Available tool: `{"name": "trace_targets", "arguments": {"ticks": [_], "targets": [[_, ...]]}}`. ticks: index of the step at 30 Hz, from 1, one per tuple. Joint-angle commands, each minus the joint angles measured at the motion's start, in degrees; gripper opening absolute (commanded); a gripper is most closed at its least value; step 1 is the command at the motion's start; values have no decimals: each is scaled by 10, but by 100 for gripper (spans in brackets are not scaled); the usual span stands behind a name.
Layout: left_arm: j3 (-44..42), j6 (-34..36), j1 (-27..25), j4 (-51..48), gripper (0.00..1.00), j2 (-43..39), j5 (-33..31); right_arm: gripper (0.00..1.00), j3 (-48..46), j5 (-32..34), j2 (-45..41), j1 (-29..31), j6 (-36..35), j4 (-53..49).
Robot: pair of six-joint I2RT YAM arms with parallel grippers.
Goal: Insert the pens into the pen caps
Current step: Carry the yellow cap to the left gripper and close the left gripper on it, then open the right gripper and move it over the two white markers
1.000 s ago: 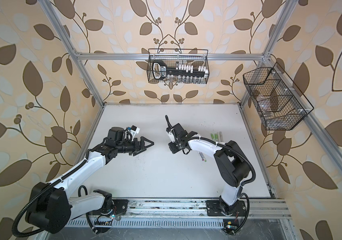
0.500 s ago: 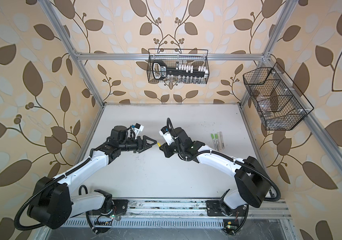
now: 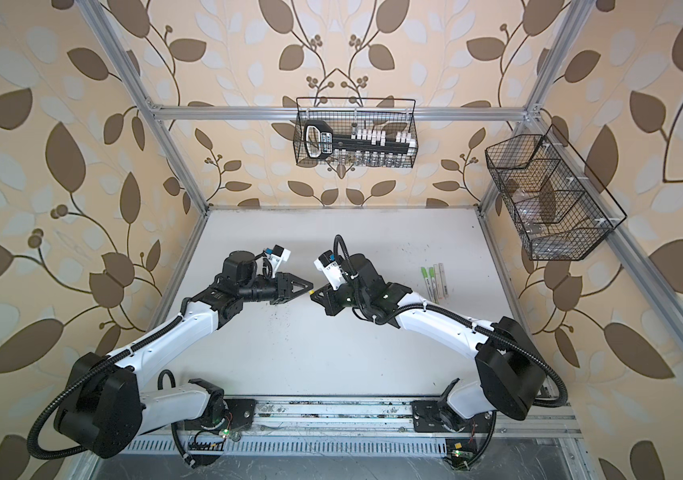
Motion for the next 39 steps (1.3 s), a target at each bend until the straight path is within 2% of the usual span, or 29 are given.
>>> {"name": "trace_targets", "arguments": {"ticks": [1,13,18,23,25,27,31,34,39], "targets": [[3,6,-6,14,21,-7,11,8,-10,-30,-19,3,10,19],[-1,10,-9,20,1,-17,14,12,-24,-98,-20,-21,43,52],[3,17,-9,6,0,-17,-6,26,-30,-86,-32,-26,37,20],[32,56,-9,-76,0,-13,-69,45,-73,-61,-89,-62,26,-34],[44,67,-9,-99,0,-10,-91,50,-89,-33,-121,-87,17,-77],[53,74,-9,-114,0,-7,-102,56,-98,25,-149,-111,4,-139],[68,86,-9,-132,0,2,-103,61,-102,198,-168,-158,-19,-273],[67,85,-9,-128,0,8,-93,61,-114,253,-165,-203,-22,-300],[60,88,-9,-126,0,-3,-85,58,-113,295,-134,-245,-39,-299]]}}
